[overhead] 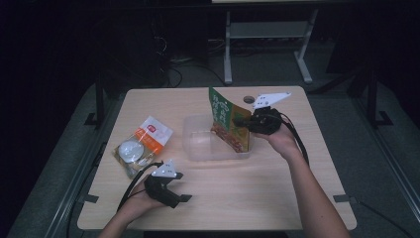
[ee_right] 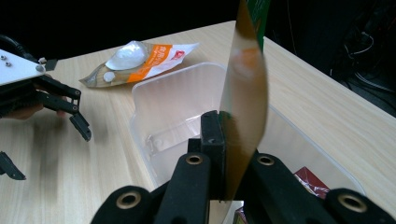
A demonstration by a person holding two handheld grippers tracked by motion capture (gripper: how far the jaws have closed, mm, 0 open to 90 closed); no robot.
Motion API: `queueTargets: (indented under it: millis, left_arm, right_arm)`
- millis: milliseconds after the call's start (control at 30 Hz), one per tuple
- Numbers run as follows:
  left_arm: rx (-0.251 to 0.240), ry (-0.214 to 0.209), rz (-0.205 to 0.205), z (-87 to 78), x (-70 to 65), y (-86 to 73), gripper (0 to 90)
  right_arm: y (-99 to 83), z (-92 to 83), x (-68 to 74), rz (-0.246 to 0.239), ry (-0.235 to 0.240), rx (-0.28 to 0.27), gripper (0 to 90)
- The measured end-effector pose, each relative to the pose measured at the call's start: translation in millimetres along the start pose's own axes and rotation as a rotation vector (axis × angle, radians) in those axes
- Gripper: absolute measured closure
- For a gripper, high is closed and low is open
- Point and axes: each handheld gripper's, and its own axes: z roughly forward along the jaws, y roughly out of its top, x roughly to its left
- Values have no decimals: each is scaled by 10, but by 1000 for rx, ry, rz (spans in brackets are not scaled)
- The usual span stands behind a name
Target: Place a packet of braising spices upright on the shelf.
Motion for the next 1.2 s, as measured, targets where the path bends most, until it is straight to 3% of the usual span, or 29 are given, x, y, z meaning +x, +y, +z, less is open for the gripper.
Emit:
queueTargets:
  millis: [333,567,900,1200]
  left_arm:
    - [-7,1,-12,4,1,-5,142]
    - [-16,-2,-30,0,11,-3,134]
    - [-15,3,-27,-1,9,4,135]
    - [-9,18,-5,-16,-12,15,135]
  right_arm:
    - [-29,33,49,-7,-7,19,701]
    - [-67,-58,101,-5,-56,5,467]
    - [-202,-290,196,7,-93,18,374]
    - [-482,-440,334,67,-91,36,345]
